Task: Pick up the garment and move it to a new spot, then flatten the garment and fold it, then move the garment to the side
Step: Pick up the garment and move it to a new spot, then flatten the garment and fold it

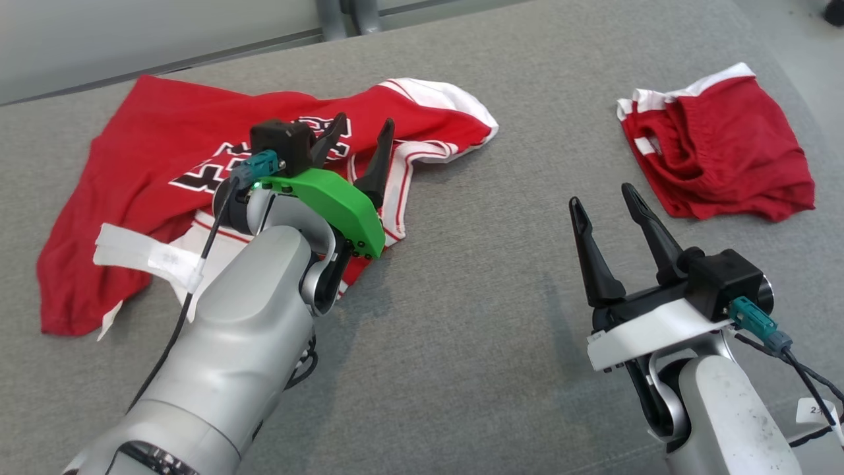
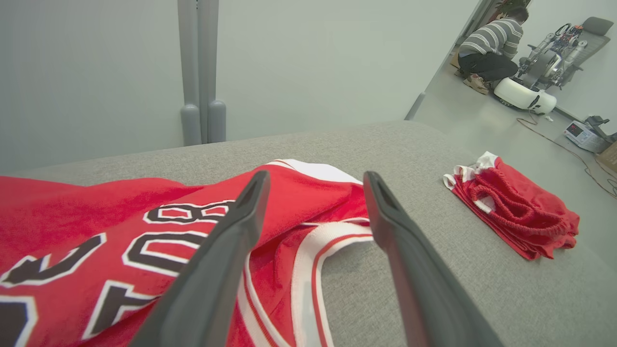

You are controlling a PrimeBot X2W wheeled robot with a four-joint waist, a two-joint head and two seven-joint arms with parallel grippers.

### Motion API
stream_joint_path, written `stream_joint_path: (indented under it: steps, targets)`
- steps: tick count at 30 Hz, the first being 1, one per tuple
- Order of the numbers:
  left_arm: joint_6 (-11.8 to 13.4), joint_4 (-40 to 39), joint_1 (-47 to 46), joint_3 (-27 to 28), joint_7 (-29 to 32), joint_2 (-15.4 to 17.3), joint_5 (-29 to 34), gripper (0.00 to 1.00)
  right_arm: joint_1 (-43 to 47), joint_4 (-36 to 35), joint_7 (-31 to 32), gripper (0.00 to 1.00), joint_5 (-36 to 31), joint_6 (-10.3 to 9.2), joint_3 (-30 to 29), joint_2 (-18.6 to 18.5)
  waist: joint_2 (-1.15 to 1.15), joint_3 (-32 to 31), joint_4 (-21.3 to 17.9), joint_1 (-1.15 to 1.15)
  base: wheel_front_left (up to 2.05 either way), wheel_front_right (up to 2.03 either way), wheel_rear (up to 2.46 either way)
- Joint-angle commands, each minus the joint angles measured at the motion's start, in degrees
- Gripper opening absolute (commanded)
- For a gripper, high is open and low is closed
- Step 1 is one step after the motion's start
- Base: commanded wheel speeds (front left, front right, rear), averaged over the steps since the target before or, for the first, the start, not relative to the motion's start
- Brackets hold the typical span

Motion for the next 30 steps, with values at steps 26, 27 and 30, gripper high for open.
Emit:
stream_joint_path:
  steps: [26,27,30]
  targets:
    - [9.03,-40.88,40.15,19.07,-0.41,10.18,16.57,1.0,4.03,5.09,4.34,1.0,-0.29,0.0,2.55,-0.18,0.29,-8.77,16.99,0.0,0.0,0.0,0.0]
    - [9.32,-41.68,41.03,19.3,-0.41,10.28,16.92,1.0,3.82,5.65,4.41,1.0,-0.22,0.0,2.85,-0.19,0.29,-8.81,17.34,0.0,0.0,0.0,0.0]
    - [9.74,-43.57,43.32,19.58,-0.42,10.1,17.61,1.0,3.09,7.47,4.73,1.0,-0.09,0.0,3.71,-0.19,0.29,-9.03,18.54,0.0,0.0,0.0,0.0]
